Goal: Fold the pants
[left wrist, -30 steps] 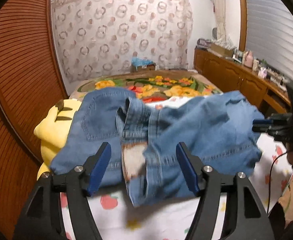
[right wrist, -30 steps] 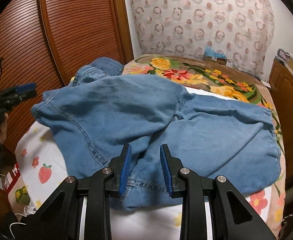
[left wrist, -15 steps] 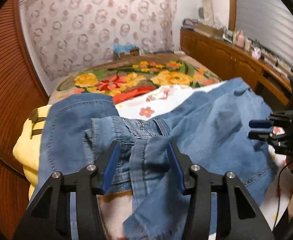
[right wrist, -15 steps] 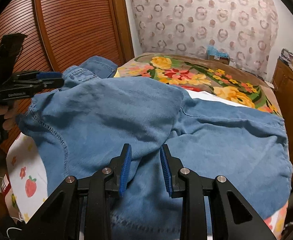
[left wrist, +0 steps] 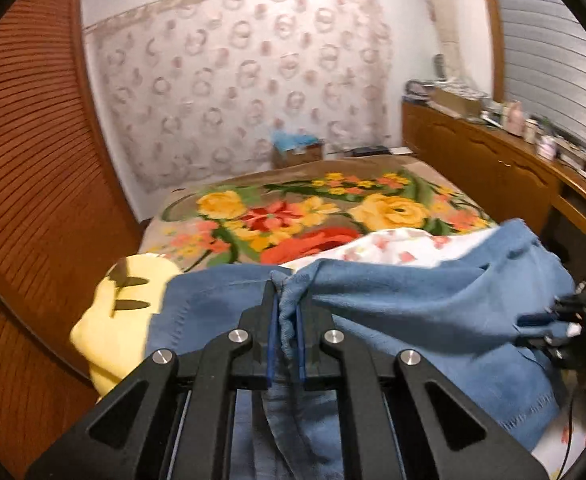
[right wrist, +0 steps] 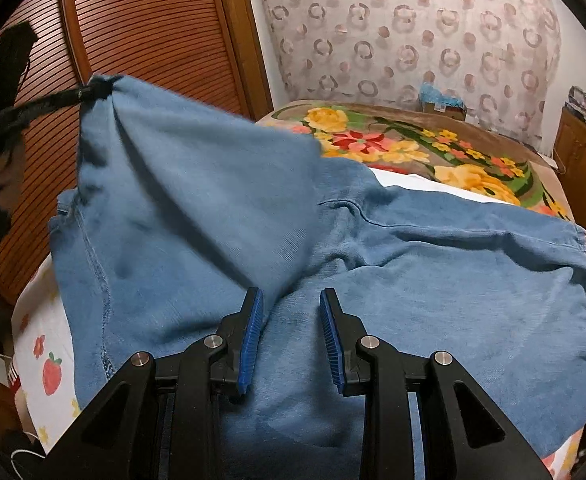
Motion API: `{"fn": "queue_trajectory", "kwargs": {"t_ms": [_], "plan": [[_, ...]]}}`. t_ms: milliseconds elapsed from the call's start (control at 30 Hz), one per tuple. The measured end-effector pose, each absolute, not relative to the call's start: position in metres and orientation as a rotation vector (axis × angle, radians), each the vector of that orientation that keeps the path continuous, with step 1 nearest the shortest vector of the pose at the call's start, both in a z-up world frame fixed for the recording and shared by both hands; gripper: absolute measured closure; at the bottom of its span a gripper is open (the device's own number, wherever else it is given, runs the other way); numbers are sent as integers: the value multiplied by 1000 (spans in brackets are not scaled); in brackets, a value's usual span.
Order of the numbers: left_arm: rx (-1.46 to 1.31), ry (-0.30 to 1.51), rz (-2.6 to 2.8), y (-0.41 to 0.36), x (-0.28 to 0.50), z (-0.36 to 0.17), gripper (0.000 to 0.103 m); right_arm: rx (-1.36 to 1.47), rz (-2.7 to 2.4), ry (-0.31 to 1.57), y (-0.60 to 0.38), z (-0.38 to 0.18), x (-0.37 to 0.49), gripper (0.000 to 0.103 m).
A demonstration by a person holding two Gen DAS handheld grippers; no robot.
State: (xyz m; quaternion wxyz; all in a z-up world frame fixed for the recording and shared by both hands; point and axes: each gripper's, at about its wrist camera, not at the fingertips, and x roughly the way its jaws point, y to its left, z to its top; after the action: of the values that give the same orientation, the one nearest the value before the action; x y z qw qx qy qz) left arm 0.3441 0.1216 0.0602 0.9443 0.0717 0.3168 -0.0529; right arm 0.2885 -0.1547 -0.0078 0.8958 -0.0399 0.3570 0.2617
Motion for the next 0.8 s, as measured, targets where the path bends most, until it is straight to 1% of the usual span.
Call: {"fn": "queue_trajectory", "kwargs": {"t_ms": [133, 200, 233, 267, 300, 333, 367, 433, 667, 733, 800], "plan": [[150, 701, -96, 129, 361, 52, 94, -83, 533, 743, -155, -10, 290, 73], [154, 719, -88, 129, 364, 47, 88, -86, 523, 740, -157, -9, 290, 73], [156, 721, -84, 129, 363, 45, 84, -87, 518, 738, -159, -8, 288, 73], [154, 725, -80, 129, 361, 42, 72, -86, 513, 735, -161, -7, 288, 73], [152, 724, -74, 129, 359, 42, 65, -85, 507, 733, -163, -6, 288, 73], [147, 718, -67, 128, 356, 41, 45, -86, 500, 731, -165, -6, 288, 73], [137, 702, -71, 128, 353, 42, 30, -86, 492, 729, -167, -5, 288, 73], [130, 678, -72, 126, 347, 45, 21, -85, 480, 724, -171, -3, 287, 73], [100, 664, -159, 99, 328, 45, 21, -74, 420, 704, -194, 0, 276, 72], [102, 665, -189, 86, 322, 41, 21, -65, 393, 697, -205, 1, 271, 67], [99, 671, -224, 71, 317, 35, 21, -61, 364, 684, -216, 2, 264, 65]]}}
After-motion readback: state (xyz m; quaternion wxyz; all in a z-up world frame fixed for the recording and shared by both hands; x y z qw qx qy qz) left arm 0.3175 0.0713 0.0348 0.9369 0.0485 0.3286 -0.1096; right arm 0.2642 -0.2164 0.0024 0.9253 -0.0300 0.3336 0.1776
